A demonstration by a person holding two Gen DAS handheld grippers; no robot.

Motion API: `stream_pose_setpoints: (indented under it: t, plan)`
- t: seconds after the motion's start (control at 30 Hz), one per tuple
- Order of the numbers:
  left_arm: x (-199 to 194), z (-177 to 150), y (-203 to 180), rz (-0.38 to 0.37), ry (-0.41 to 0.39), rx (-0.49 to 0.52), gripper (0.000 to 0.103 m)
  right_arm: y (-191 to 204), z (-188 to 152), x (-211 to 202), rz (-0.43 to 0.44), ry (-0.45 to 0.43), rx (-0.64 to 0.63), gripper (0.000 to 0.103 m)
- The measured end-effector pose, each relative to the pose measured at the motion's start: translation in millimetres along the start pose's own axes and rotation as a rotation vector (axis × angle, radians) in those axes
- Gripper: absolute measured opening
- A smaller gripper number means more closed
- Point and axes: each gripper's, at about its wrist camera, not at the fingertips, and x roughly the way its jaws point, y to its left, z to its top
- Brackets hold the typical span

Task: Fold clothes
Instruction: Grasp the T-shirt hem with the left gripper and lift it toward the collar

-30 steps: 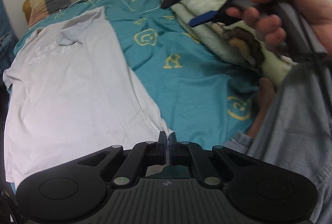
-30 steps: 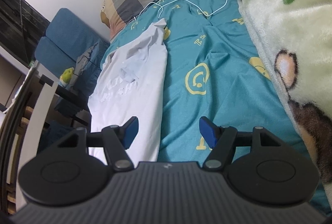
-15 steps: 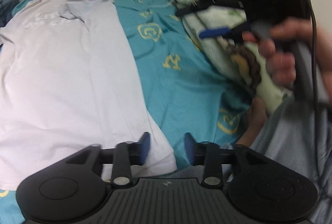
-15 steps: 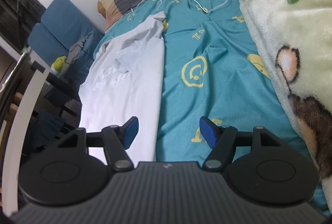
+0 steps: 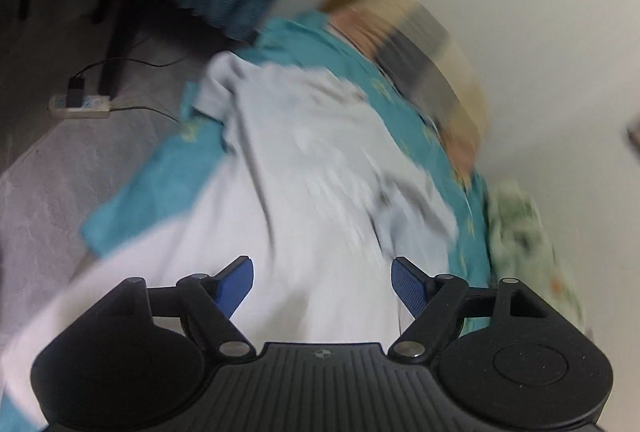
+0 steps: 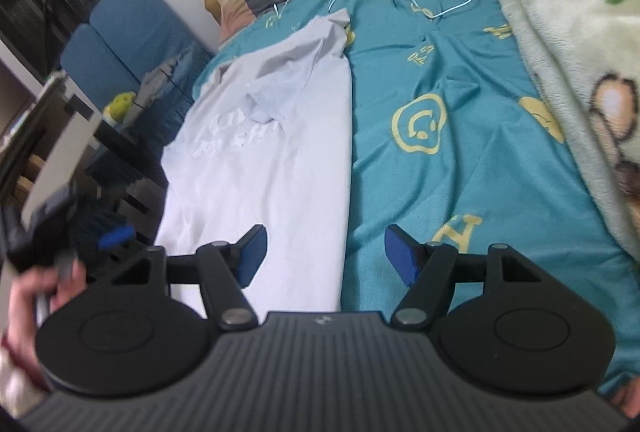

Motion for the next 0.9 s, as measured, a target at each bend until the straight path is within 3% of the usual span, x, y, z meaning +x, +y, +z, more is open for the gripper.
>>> stream_pose_setpoints:
  t: [0.2,0.27,0.4,0.47,0.5,0.53,0.57,0.7,0.9]
  plan:
    - [80,71,94,-0.021,-0.148,-0.411,0.071,0,9,44,-0.050,0.029,0.031,0.067]
    - [97,84,114,-0.025,-0.184,-0.492,0.069,-1,12,59,-0.064,0.043,0.047,0.067]
    - [128,104,141,-0.045,-0.209,-0.579,0.048,0,16,83,-0.055,0.069,0.057,0.067]
    - [138,112,138,-0.050,-0.204,-0.523,0.041,2,16,93,-0.049,0.086,0.048,0.067]
    - [141,116,135,-0.036,-0.206,-0.483,0.032,3,15,97,-0.044,0.096,0.046,0.067]
    - [144,120,131,-0.022,-0.208,-0.443,0.013,3,15,100,-0.041,0.106,0.051,0.067]
    - [145,124,127,-0.005,-0.217,-0.402,0.004,4,15,103,-0.039,0.113,0.056,0.067]
    - [122,146,89,0.067,-0.318,-0.236,0.001,6,16,95,-0.032,0.092,0.054,0.067]
    - [101,160,-35,0.094,-0.377,0.148,0.001,9,17,68,0.016,0.030,0.058,0.067]
